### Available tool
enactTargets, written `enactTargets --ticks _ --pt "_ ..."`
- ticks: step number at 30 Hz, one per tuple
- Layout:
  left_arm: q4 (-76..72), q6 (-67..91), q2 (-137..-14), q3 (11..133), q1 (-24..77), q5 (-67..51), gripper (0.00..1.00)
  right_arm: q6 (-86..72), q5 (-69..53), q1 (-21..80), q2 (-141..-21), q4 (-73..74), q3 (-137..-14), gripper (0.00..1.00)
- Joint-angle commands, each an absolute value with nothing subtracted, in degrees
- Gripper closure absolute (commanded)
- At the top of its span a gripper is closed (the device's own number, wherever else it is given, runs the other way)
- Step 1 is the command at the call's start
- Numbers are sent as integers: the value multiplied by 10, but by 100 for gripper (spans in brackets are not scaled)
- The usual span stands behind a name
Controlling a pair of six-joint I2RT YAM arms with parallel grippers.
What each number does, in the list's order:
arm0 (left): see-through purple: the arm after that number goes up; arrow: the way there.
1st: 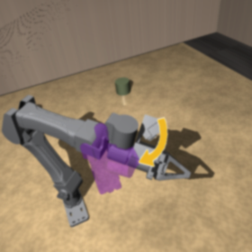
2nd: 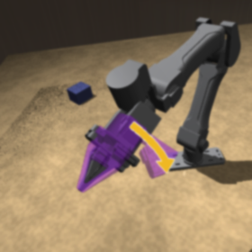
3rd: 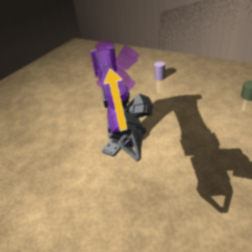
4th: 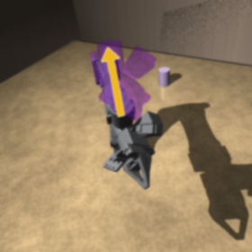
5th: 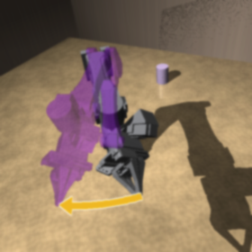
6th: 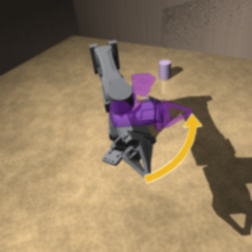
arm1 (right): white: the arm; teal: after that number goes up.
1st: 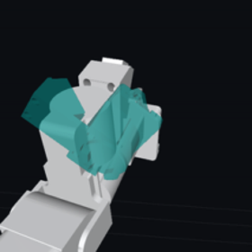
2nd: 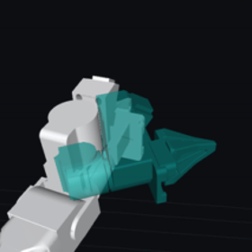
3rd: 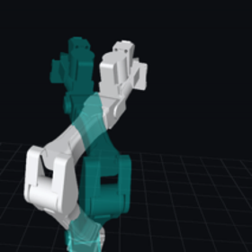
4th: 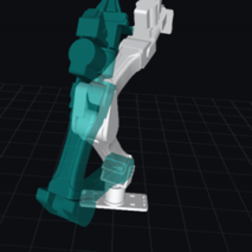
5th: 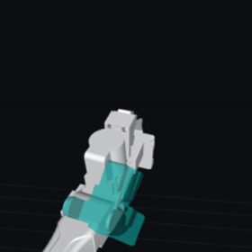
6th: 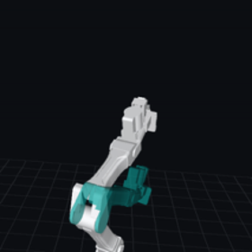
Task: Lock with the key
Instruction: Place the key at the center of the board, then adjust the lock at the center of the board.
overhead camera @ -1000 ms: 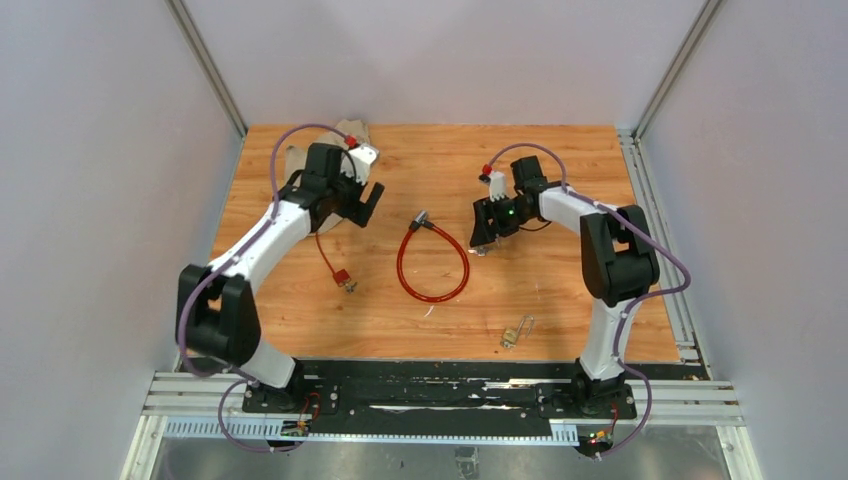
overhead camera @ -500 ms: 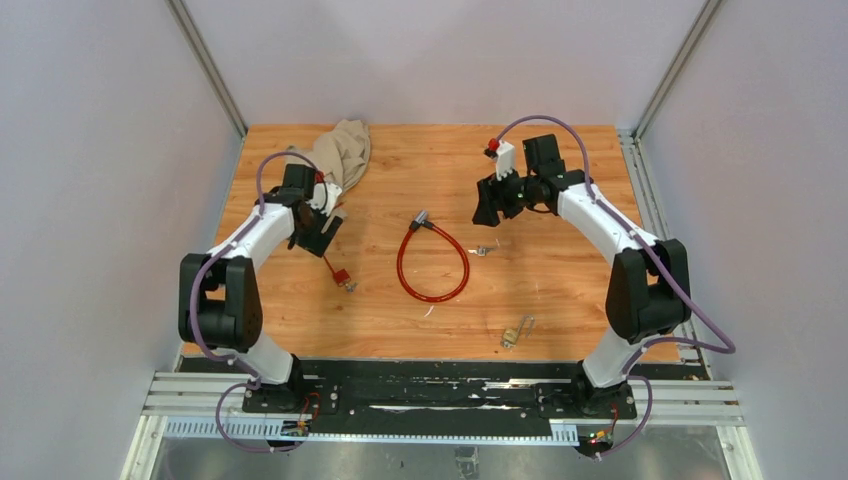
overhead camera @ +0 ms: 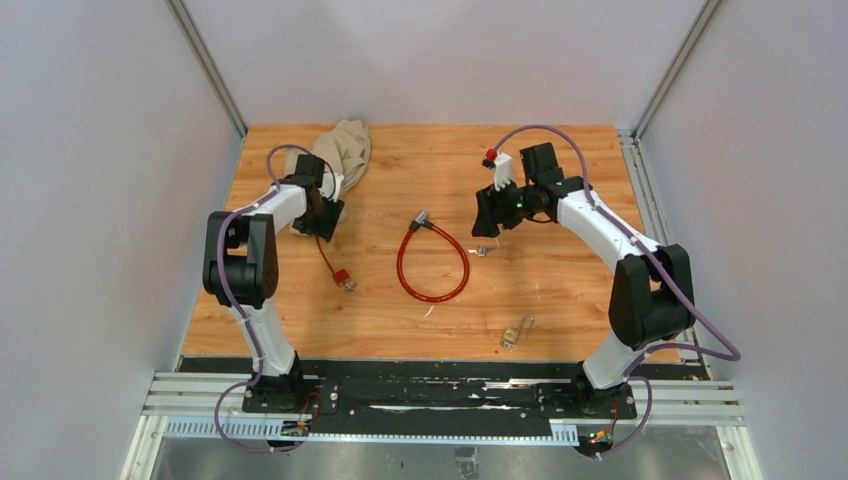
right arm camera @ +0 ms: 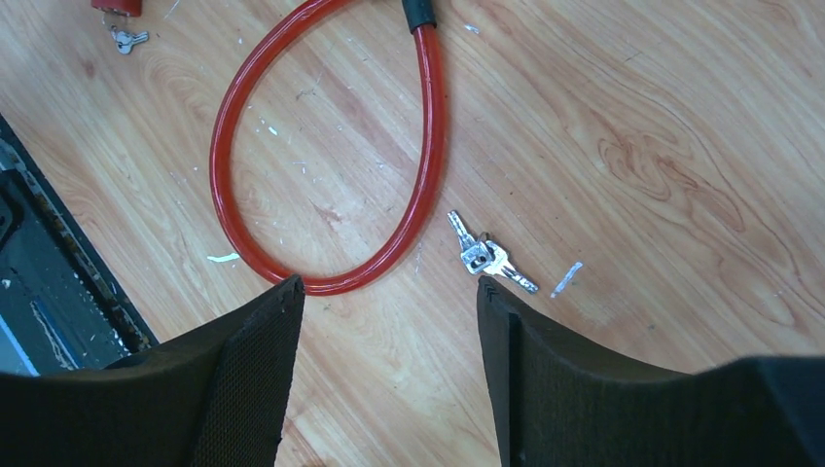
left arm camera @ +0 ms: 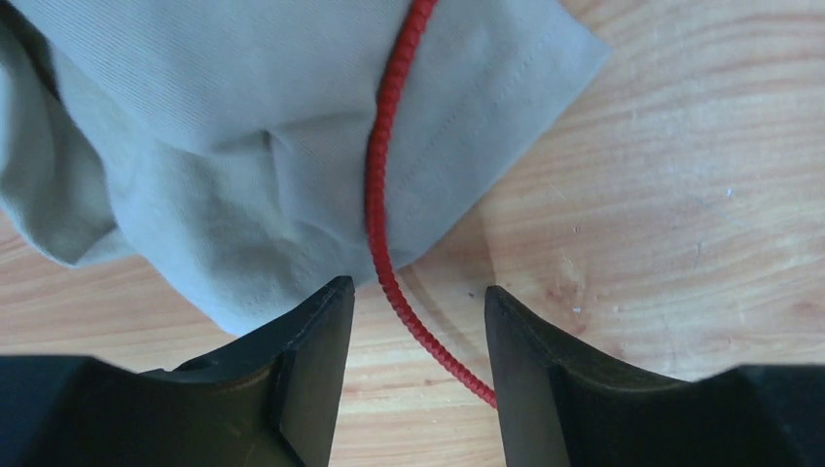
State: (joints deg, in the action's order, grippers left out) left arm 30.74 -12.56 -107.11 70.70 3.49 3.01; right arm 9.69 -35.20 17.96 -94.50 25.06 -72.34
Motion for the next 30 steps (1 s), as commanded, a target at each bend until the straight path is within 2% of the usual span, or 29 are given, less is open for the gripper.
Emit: enactTargets --ticks 1,4,8,16,23,30 --pt "288 -107 -1093 738 28 45 45 84 -376 190 -948 259 -720 36" --pt "288 -103 -1112 750 23 40 52 84 -378 190 -949 259 -721 37" --pt "282 -93 -1118 749 17 23 65 90 -379 190 -943 261 -724 36" --pt "276 -70 -1072 715 2 -24 97 107 -357 190 -941 274 -749 36" --pt "310 -68 -984 697 -6 -65 100 124 -343 190 -949 306 -783 36" --pt "337 -58 -904 678 -8 -157 100 120 -344 195 -950 301 -791 31"
